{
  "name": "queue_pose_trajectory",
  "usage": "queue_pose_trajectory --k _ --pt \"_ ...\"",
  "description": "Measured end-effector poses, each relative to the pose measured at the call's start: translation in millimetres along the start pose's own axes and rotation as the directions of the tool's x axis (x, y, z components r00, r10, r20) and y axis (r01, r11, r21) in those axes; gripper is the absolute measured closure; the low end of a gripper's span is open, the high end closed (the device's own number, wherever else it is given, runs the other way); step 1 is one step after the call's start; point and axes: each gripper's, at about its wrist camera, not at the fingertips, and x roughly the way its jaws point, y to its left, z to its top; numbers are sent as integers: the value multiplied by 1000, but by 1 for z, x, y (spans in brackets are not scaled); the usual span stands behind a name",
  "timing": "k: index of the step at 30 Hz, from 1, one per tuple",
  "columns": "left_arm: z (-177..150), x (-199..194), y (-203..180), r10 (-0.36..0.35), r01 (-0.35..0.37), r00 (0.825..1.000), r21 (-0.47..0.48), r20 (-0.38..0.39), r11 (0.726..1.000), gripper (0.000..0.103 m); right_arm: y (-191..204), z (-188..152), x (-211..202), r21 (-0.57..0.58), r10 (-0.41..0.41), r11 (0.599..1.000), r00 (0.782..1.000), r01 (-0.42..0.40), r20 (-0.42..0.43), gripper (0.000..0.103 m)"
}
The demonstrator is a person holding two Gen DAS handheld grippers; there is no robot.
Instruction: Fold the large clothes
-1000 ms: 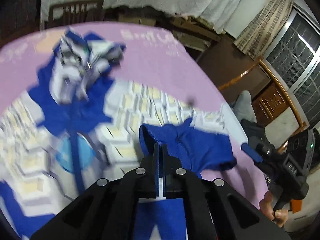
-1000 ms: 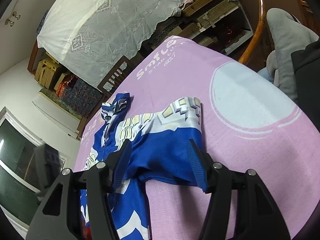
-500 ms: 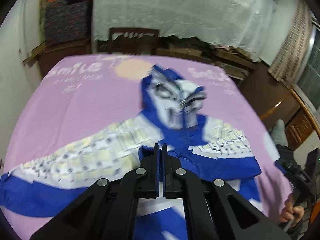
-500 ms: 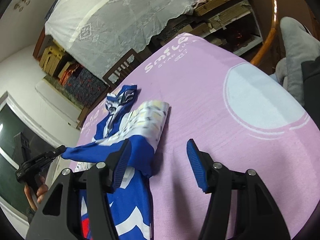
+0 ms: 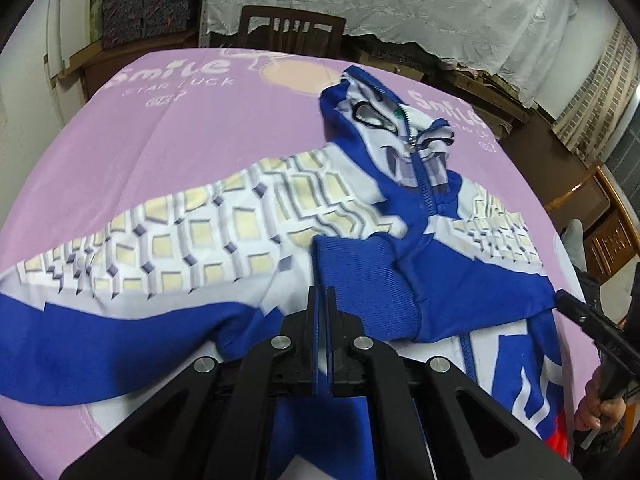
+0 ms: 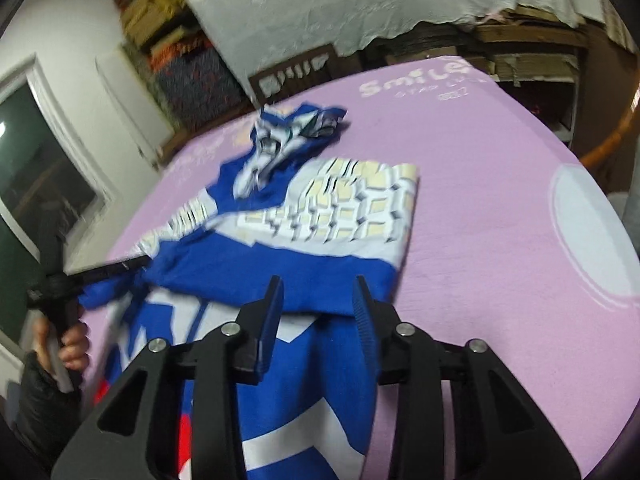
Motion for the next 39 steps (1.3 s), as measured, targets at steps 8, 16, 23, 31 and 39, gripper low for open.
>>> queue_pose_trajectory --k 8,16,23,31,39 --pt "-1 -18 -3 -21 20 999 15 32 1000 100 -17 -6 23 -14 -90 996 992 89 -83 87" --pt "10 0 -87 -144 140 990 184 8 973 81 -13 18 14 49 -29 998 995 33 -95 82" --pt "7 52 -77 -171 177 983 94 -70 980 81 -6 69 43 100 12 995 997 -4 -79 81" --pt "13 62 -48 -317 317 946 -17 -73 948 89 -51 64 89 214 15 977 994 9 -110 89" --pt "17 45 -46 -293 293 955 -6 -37 956 92 -57 66 75 192 -59 978 994 77 -96 86"
